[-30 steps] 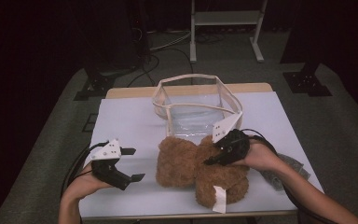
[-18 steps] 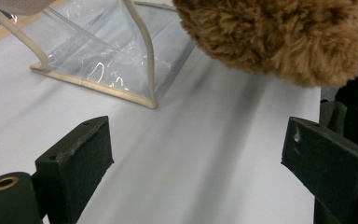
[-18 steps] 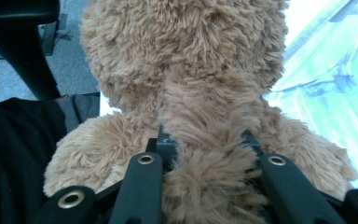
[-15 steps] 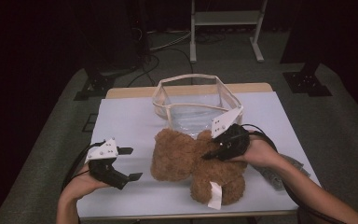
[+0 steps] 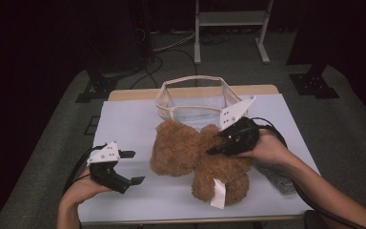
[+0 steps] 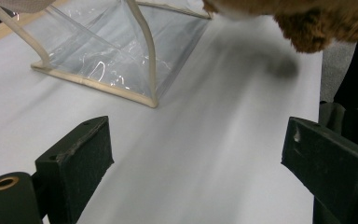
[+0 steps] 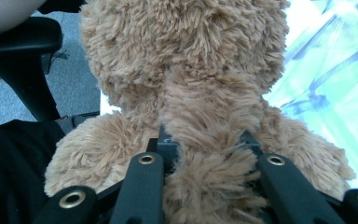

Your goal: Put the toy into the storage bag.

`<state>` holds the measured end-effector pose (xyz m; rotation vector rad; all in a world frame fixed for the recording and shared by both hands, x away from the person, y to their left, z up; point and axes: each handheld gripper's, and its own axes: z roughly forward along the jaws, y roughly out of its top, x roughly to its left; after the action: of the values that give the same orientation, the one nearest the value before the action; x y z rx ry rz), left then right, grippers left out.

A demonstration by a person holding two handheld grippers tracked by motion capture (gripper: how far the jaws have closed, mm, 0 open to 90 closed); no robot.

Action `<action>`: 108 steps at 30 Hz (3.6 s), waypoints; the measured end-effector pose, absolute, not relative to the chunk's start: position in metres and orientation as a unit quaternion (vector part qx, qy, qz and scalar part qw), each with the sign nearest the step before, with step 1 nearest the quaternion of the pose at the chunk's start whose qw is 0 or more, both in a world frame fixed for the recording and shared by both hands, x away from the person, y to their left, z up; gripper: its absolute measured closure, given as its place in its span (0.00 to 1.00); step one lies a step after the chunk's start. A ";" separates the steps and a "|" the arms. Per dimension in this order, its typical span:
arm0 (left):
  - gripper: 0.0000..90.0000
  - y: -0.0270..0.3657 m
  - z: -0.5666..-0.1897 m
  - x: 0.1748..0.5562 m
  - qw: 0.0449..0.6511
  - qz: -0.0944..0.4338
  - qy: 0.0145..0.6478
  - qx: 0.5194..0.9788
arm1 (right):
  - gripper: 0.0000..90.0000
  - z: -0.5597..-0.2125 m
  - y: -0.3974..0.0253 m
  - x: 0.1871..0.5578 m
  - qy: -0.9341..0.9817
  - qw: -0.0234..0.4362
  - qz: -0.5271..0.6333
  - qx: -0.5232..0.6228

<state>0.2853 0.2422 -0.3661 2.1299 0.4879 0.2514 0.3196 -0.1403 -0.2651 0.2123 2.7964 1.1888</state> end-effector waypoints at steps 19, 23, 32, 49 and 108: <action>0.08 0.251 -0.368 0.286 0.462 0.098 0.208 0.856 | 0.79 -0.162 -0.108 0.320 0.925 0.065 0.373 0.034; 0.08 0.252 -0.370 0.287 0.458 0.097 0.212 0.858 | 0.79 -0.142 -0.101 0.327 0.925 0.068 0.372 0.033; 0.08 0.256 -0.371 0.288 0.459 0.097 0.216 0.857 | 0.79 -0.110 -0.090 0.356 0.926 0.079 0.366 0.037; 0.08 0.263 -0.376 0.290 0.457 0.098 0.231 0.853 | 0.78 -0.092 -0.071 0.421 0.929 0.068 0.358 0.063; 0.08 0.273 -0.378 0.287 0.456 0.092 0.240 0.852 | 0.78 -0.121 -0.058 0.548 0.926 0.090 0.338 0.145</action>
<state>0.2874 0.2728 -0.3784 2.1020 0.5930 0.2258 0.5477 -0.0580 -0.1209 0.4301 2.7520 1.0053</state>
